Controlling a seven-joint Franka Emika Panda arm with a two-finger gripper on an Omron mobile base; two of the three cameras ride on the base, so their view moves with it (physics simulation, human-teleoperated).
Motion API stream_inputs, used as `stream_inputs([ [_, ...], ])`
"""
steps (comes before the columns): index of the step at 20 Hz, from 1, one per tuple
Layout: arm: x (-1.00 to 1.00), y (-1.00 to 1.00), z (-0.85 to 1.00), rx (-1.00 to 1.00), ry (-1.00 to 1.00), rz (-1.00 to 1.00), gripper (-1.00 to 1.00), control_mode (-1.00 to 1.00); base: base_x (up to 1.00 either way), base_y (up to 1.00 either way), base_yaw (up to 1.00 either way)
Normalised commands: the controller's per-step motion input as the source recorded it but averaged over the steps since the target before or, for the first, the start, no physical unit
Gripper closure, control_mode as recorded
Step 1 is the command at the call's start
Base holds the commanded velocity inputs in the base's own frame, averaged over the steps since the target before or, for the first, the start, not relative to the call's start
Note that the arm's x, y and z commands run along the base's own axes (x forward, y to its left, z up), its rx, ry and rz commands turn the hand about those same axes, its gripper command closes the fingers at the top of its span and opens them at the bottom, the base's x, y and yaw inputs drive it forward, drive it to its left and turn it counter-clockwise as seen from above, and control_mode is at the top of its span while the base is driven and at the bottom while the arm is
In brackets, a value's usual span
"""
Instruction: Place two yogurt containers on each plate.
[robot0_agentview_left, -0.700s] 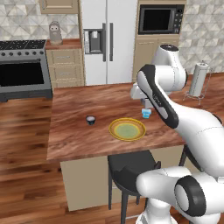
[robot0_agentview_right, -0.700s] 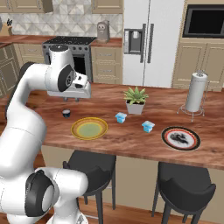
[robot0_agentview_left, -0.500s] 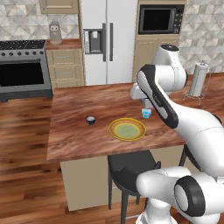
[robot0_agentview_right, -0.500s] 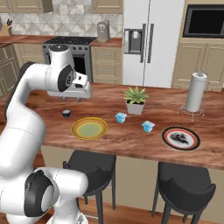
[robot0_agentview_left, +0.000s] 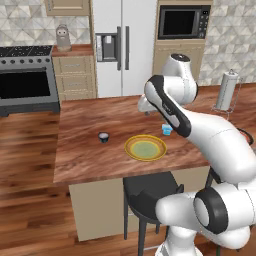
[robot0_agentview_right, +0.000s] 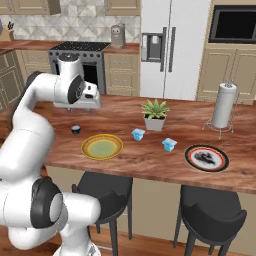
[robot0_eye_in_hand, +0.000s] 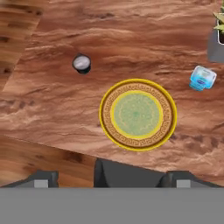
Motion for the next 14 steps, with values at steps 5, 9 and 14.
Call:
stream_inputs([
  [5,1.00,1.00,-0.07,0.00,0.11,0.11,-1.00,-1.00,0.00,0.00,0.00],
  [9,1.00,1.00,-0.30,-0.03,0.13,0.05,-1.00,-1.00,0.00,0.00,0.00],
  [14,0.84,0.39,-0.29,-0.11,0.20,0.04,-1.00,-1.00,0.00,0.00,0.00],
])
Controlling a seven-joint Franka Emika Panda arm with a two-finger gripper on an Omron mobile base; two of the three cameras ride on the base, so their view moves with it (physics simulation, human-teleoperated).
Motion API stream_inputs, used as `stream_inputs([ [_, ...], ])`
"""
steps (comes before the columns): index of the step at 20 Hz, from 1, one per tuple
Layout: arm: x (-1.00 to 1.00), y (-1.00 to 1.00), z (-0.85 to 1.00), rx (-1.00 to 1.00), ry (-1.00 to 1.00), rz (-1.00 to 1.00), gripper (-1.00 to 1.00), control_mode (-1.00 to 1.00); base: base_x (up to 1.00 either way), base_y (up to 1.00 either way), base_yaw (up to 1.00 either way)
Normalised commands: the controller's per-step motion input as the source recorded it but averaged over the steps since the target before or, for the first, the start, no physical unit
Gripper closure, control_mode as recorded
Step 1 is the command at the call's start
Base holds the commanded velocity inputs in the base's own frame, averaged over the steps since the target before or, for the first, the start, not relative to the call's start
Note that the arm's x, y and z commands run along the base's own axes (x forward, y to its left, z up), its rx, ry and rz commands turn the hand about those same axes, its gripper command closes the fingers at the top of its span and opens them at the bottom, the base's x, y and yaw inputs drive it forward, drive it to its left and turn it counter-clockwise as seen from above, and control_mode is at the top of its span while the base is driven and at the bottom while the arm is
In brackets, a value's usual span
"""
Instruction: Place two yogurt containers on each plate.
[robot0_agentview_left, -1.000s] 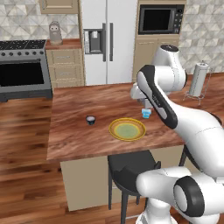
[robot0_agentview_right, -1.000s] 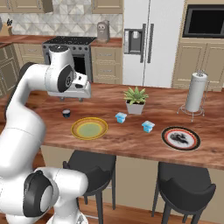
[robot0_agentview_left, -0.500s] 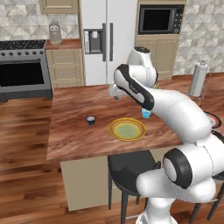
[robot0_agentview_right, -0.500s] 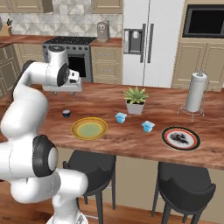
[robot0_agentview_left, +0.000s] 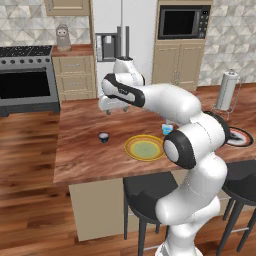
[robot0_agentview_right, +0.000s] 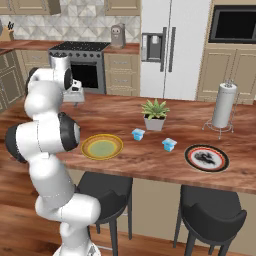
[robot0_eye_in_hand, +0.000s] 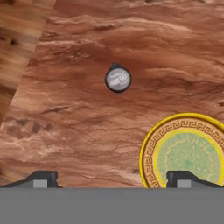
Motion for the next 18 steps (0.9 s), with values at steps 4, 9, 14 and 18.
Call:
stream_inputs([
  [4,0.26,-0.05,-0.21,-0.07,0.13,0.04,-1.00,-1.00,0.00,0.00,0.00],
  [9,0.00,-0.05,-0.44,-0.03,0.09,0.00,-1.00,-1.00,0.00,0.00,0.00],
  [14,-0.02,0.00,-0.65,0.00,0.04,0.00,-1.00,-1.00,0.00,0.00,0.00],
  [18,-0.16,0.00,-0.67,0.01,-0.02,0.01,-1.00,-1.00,0.00,0.00,0.00],
])
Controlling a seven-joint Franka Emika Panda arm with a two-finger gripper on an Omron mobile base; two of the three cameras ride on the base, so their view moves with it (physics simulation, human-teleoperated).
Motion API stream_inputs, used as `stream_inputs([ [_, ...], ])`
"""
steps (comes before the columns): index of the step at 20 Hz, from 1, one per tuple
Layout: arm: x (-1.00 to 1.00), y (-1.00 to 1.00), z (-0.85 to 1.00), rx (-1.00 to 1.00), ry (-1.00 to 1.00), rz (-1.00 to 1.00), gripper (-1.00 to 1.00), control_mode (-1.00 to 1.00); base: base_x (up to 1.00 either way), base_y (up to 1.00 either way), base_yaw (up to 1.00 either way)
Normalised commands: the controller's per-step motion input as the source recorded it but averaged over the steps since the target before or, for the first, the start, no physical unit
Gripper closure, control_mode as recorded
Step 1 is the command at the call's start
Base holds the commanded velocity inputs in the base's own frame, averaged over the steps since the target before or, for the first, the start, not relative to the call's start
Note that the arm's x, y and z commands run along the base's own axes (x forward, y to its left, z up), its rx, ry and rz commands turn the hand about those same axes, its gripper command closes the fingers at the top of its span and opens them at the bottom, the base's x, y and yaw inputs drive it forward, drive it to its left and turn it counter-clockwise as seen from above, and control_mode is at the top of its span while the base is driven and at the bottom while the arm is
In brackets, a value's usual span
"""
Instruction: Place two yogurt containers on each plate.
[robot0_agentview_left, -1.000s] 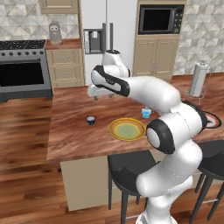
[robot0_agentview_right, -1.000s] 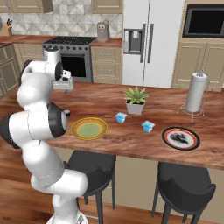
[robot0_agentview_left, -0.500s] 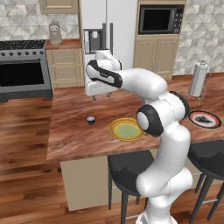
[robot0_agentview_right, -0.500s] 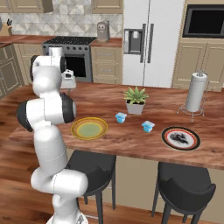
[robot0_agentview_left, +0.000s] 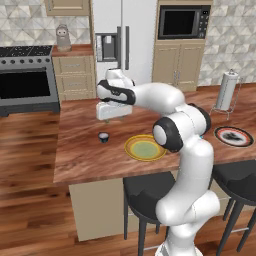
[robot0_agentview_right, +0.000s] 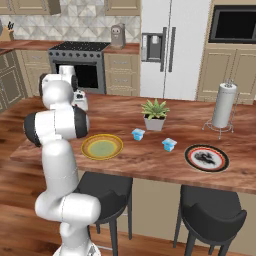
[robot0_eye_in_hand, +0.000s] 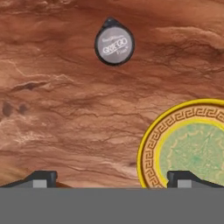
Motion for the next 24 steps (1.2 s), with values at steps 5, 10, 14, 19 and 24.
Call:
stream_inputs([
  [5,-0.10,0.00,-0.52,0.01,-0.02,0.00,-1.00,-1.00,0.00,0.00,0.00],
  [10,0.00,0.00,-0.44,0.04,-0.05,0.00,-1.00,-1.00,0.00,0.00,0.00],
  [14,0.00,0.00,-0.28,0.07,-0.06,0.00,-1.00,-1.00,0.00,0.00,0.00],
  [19,0.20,0.07,0.01,0.03,0.00,0.00,-1.00,-1.00,0.00,0.00,0.00],
  [24,0.60,0.36,0.00,0.00,0.00,0.00,-1.00,-1.00,0.00,0.00,0.00],
])
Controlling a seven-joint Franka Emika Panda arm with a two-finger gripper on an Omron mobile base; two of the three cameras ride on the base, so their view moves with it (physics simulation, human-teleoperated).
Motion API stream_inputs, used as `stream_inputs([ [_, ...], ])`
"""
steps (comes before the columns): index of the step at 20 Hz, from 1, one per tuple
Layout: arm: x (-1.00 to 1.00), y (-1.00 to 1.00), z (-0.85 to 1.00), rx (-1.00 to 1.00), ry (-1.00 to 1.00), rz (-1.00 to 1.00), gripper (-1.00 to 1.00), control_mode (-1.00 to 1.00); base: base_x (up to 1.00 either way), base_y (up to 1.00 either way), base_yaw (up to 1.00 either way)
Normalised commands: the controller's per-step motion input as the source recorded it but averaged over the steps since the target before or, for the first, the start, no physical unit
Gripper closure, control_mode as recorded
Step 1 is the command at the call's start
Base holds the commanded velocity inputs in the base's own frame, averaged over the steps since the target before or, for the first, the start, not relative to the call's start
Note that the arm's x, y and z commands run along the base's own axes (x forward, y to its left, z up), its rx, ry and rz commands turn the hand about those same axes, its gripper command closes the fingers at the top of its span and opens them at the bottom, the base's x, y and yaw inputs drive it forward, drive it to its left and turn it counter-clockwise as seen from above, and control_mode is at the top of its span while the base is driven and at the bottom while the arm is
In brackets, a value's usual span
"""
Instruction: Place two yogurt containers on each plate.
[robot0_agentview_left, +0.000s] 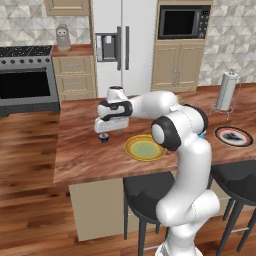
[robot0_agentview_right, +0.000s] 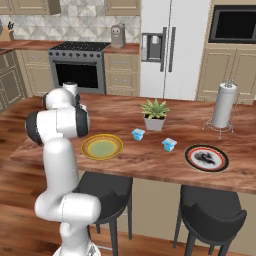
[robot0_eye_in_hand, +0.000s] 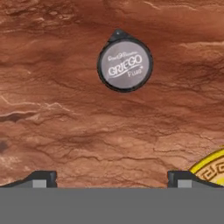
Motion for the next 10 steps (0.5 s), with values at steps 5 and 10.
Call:
stream_inputs([
  [5,0.73,0.33,0.00,0.00,0.00,0.00,-1.00,-1.00,0.00,0.00,0.00],
  [10,0.49,0.11,0.00,0.00,0.00,0.00,-1.00,-1.00,0.00,0.00,0.00],
])
